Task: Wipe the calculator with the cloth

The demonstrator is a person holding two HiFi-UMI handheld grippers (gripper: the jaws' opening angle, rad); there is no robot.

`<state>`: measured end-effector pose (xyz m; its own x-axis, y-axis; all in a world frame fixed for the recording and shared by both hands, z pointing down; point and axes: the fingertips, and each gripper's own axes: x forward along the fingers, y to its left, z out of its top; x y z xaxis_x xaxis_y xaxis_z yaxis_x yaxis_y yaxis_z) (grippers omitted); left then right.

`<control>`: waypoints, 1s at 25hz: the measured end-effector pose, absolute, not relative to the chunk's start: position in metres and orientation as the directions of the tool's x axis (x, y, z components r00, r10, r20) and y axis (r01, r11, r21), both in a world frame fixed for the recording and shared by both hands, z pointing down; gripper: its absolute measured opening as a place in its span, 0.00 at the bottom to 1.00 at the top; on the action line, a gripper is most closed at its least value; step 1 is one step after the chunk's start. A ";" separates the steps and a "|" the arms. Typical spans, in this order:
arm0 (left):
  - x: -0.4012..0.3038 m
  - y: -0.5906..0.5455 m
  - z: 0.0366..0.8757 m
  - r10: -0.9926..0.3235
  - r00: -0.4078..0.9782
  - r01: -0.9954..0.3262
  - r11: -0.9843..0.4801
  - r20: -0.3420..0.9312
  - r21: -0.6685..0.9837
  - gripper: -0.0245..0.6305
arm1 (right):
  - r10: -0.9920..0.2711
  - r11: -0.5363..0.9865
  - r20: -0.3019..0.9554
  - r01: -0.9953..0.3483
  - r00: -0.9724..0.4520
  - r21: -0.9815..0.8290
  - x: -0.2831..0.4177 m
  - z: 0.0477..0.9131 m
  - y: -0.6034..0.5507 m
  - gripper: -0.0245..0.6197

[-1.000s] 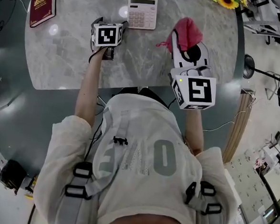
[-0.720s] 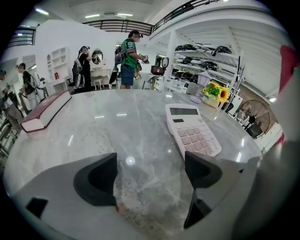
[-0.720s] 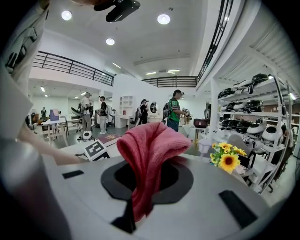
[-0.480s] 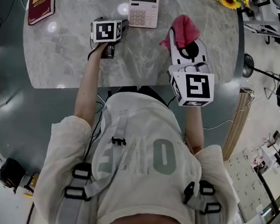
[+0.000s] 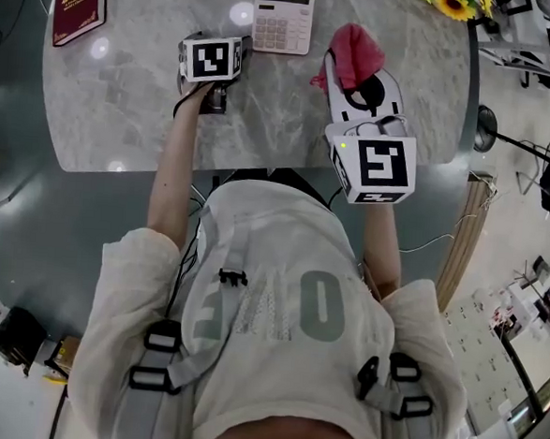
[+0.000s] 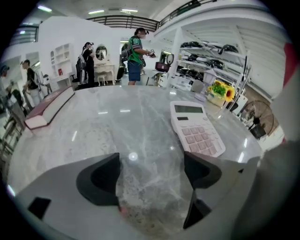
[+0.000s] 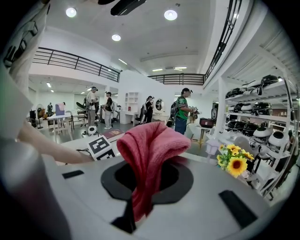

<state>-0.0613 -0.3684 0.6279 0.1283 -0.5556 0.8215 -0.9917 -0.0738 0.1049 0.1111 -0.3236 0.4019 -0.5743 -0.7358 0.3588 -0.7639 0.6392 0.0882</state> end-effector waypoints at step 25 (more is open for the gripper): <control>-0.054 -0.372 0.624 -0.546 0.169 -0.982 -0.022 0.821 0.188 0.70 | -0.704 0.690 0.394 -0.700 -0.591 0.184 0.084 0.413 -0.369 0.13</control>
<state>-0.0536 -0.3721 0.6242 0.1689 -0.5457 0.8208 -0.9820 -0.0216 0.1877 0.0842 -0.3692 0.4133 -0.5905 -0.7044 0.3939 -0.7002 0.6899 0.1841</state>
